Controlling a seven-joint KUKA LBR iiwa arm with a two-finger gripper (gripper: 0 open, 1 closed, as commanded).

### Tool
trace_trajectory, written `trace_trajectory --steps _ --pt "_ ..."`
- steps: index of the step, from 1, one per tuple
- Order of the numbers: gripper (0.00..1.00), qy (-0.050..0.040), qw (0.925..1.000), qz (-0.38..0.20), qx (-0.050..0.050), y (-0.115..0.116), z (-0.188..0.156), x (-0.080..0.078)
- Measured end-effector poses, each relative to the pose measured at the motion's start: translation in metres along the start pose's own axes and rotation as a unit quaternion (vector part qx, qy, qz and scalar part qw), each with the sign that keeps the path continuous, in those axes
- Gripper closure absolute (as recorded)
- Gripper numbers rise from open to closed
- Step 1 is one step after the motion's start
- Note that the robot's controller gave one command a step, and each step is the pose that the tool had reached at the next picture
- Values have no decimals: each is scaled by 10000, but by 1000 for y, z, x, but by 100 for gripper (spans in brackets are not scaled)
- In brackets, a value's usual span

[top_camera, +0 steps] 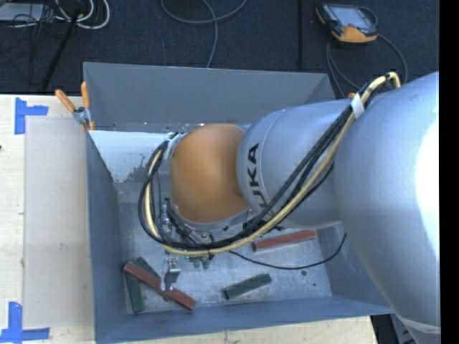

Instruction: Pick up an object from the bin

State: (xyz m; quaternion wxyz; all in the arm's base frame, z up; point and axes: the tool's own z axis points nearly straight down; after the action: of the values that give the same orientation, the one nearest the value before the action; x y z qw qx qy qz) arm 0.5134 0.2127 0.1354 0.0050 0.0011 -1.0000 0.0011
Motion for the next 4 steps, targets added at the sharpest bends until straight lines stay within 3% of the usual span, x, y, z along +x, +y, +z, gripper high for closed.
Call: trace_trajectory --steps 1,2,3,4 --pt "0 -36 10000 16 -9 -1 -4 -2" --pt "100 -78 9981 -609 -5 2 60 37" --pt "100 -69 9981 -609 -3 2 61 37" --pt "100 -43 9966 -821 -5 -2 -59 39"
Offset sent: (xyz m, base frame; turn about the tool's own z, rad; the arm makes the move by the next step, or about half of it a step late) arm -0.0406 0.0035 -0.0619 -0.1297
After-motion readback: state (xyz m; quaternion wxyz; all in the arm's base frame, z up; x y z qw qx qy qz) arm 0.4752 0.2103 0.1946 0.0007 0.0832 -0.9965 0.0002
